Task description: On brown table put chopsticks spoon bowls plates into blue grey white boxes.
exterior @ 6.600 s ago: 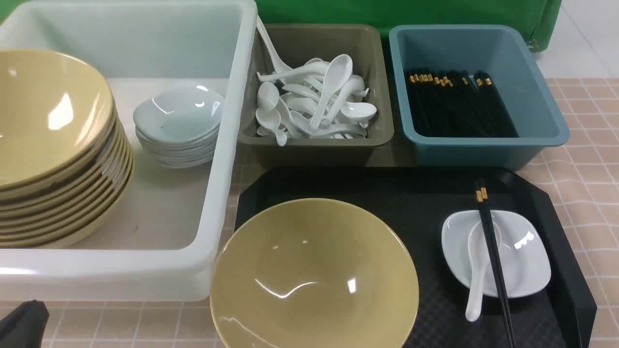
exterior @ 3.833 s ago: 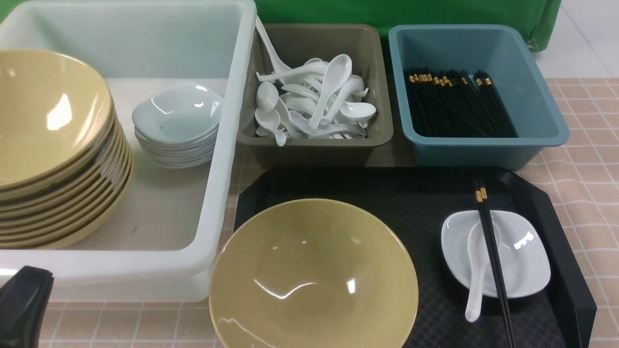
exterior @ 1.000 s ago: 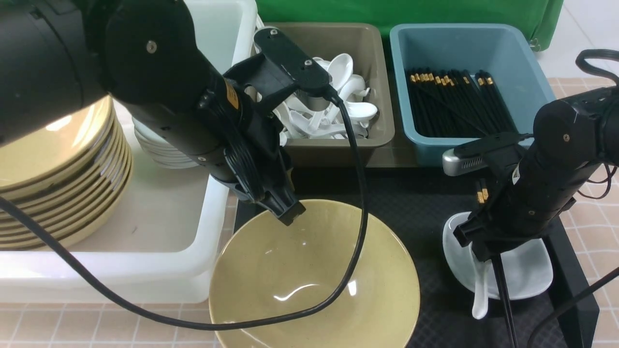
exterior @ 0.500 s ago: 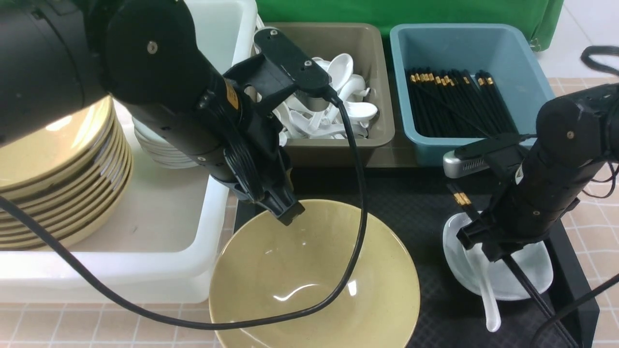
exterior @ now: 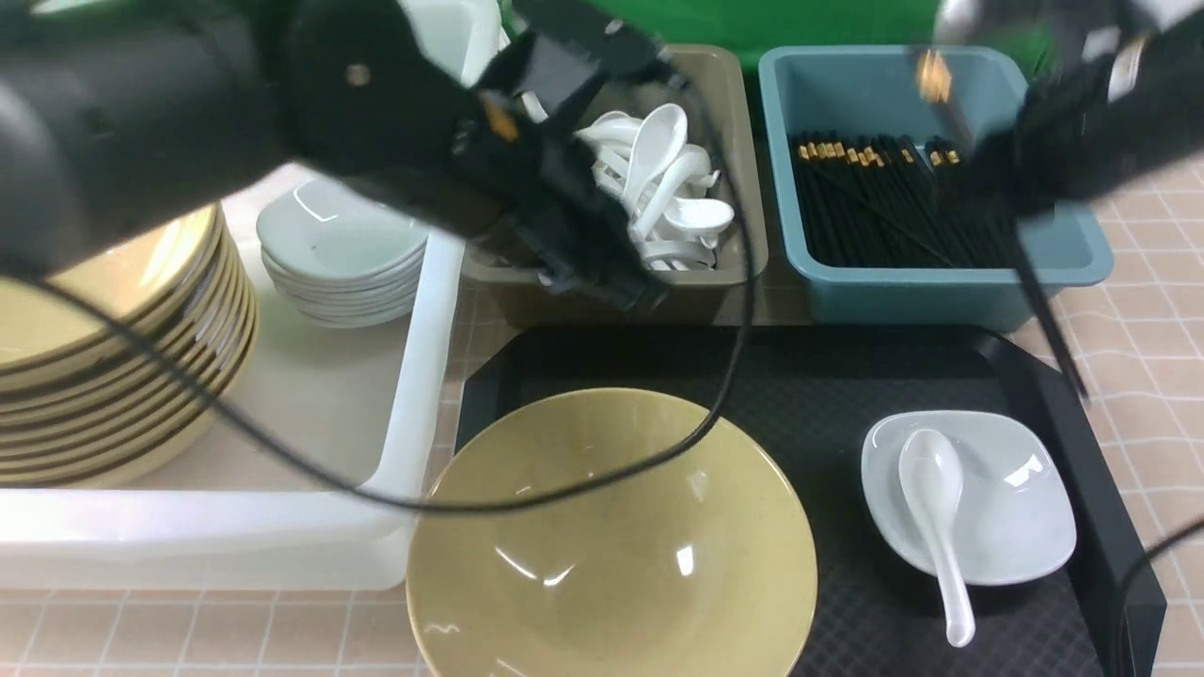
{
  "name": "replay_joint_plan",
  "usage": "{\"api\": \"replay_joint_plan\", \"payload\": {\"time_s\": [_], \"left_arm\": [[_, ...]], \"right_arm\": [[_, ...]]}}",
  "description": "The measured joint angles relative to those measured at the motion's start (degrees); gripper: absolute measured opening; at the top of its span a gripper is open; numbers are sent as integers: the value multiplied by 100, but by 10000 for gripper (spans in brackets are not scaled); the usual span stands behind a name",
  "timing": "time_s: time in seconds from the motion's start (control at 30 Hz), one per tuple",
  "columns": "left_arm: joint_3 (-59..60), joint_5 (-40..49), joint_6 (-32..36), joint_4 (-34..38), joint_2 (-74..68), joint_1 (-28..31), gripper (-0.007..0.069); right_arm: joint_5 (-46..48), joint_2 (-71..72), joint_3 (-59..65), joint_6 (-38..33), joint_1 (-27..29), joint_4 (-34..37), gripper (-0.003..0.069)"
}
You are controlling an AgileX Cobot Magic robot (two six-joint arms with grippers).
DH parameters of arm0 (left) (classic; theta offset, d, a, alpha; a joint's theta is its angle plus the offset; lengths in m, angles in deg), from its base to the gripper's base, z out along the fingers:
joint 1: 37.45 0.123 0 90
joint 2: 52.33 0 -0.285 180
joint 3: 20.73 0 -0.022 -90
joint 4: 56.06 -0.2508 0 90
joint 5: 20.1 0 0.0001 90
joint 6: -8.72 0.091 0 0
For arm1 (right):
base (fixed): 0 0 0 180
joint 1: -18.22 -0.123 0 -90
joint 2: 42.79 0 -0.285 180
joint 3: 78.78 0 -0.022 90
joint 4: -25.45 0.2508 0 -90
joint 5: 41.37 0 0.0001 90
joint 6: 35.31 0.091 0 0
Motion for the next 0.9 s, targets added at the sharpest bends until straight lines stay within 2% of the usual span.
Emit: {"api": "replay_joint_plan", "payload": {"time_s": [0.27,0.4,0.53,0.6,0.67,0.7,0.73,0.8,0.83,0.87,0.9], "left_arm": [[-1190,-783,323,272,-799,17,1],[-1263,-737,347,267,-733,22,1],[-1250,-263,346,54,-598,47,1],[-1152,9,346,-36,-479,96,1],[-966,273,346,-118,-242,176,1],[-926,312,346,-123,-218,185,1],[-759,410,346,-157,-8,273,1],[-482,506,342,-185,325,403,1],[-451,514,342,-185,361,417,1],[-174,549,325,-203,677,537,1],[-81,564,319,-203,844,597,1]], "right_arm": [[-1529,-1271,-1579,461,523,-12,164],[-1926,-1964,-1985,577,657,-12,164],[-1974,-2561,-2173,615,742,-12,173],[-1939,-2793,-2192,621,779,-12,213],[-1790,-2976,-2196,685,808,-12,299],[-1748,-2982,-2199,686,808,-12,317],[-1488,-2990,-2211,759,814,-12,378],[-982,-2939,-2332,777,814,-6,453],[-982,-2931,-2349,777,807,-6,459],[-358,-2852,-2526,731,778,7,503],[-124,-2803,-2584,638,760,7,512]]}}
